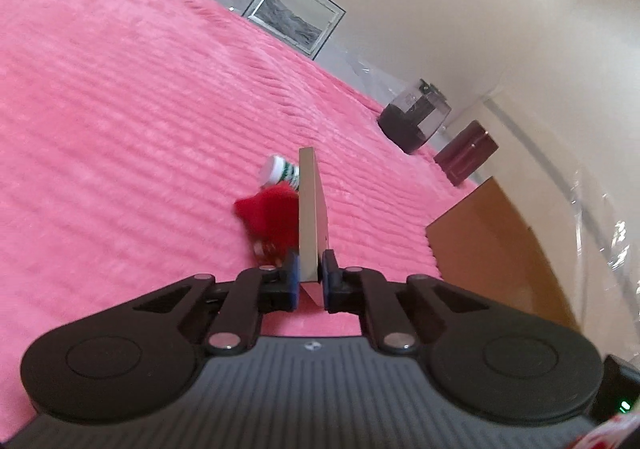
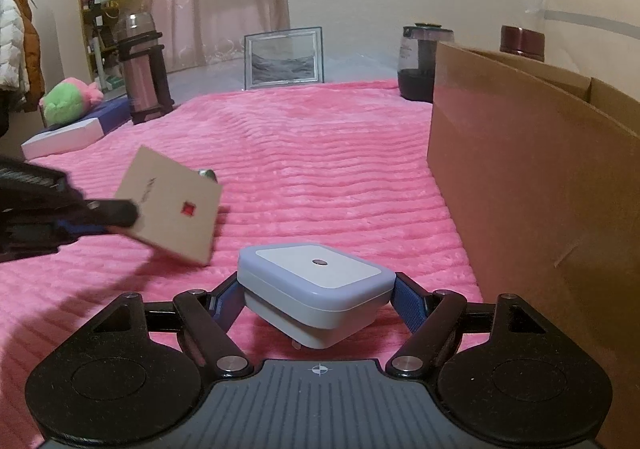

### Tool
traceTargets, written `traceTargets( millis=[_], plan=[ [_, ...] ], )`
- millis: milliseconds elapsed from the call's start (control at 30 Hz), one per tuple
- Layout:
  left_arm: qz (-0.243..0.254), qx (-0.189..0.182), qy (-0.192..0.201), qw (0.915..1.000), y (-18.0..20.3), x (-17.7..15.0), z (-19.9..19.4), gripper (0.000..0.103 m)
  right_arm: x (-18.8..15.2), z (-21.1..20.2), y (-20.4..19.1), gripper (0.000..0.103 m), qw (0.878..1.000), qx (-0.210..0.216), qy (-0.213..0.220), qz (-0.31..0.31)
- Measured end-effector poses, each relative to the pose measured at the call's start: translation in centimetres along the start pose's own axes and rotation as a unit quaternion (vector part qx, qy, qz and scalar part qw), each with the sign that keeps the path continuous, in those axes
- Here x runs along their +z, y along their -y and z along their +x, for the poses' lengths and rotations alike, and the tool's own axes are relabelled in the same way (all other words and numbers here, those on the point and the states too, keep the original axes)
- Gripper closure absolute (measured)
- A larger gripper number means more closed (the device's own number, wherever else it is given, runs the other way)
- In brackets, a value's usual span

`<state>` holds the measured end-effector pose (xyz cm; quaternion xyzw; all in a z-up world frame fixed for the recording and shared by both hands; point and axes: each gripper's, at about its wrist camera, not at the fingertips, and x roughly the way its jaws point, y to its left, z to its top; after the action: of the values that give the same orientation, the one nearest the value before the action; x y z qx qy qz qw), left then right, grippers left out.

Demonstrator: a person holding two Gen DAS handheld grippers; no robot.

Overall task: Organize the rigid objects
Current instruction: 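Grasp the tan card with left tool while right tool holds the charger, then lift the tan card with left tool while right tool holds the charger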

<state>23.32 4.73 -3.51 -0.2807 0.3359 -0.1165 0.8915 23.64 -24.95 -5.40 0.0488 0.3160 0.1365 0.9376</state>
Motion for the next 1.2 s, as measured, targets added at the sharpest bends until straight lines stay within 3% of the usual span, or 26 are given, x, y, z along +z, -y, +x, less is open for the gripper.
traceTargets(
  millis=[133,367,433,500,567,667,767,967,1200],
  plan=[
    [-0.011,-0.004,-0.011,0.9999,-1.9,-0.4,-2.6,0.094,0.0,-0.4,-0.9,0.029,1.000,0.006,0.000,-0.006],
    [0.035,0.056,-0.020,0.9976,-3.2,-0.4,-3.9,0.089,-0.2,-0.5,-2.0,0.029,1.000,0.013,-0.006,-0.016],
    [0.051,0.073,-0.016,0.9959,-2.9,-0.5,-3.9,0.079,-0.2,-0.6,-2.2,0.029,1.000,0.015,-0.006,-0.019],
    [0.067,0.094,-0.009,0.9933,-2.4,-0.7,-3.7,0.046,-0.2,-0.6,-2.3,0.029,1.000,0.015,-0.006,-0.020],
    [0.080,0.108,0.002,0.9910,-1.7,-0.9,-3.4,0.020,-0.1,-0.5,-2.3,0.029,1.000,0.015,-0.006,-0.021],
    [0.114,0.128,0.017,0.9851,0.0,-1.3,-2.6,0.010,0.0,-0.6,-2.1,0.029,1.000,0.011,-0.003,-0.022],
    [0.149,0.136,0.020,0.9793,1.7,-1.7,-1.2,0.008,0.0,-0.6,-1.6,0.029,1.000,0.009,-0.002,-0.022],
    [0.224,0.177,0.014,0.9583,4.0,-3.0,1.9,0.008,-0.3,-0.4,-1.2,0.029,1.000,0.007,-0.006,-0.025],
    [0.205,0.196,0.007,0.9589,3.1,-3.4,3.4,0.010,-0.4,-0.2,-1.0,0.029,0.999,0.010,-0.007,-0.031]
  ],
)
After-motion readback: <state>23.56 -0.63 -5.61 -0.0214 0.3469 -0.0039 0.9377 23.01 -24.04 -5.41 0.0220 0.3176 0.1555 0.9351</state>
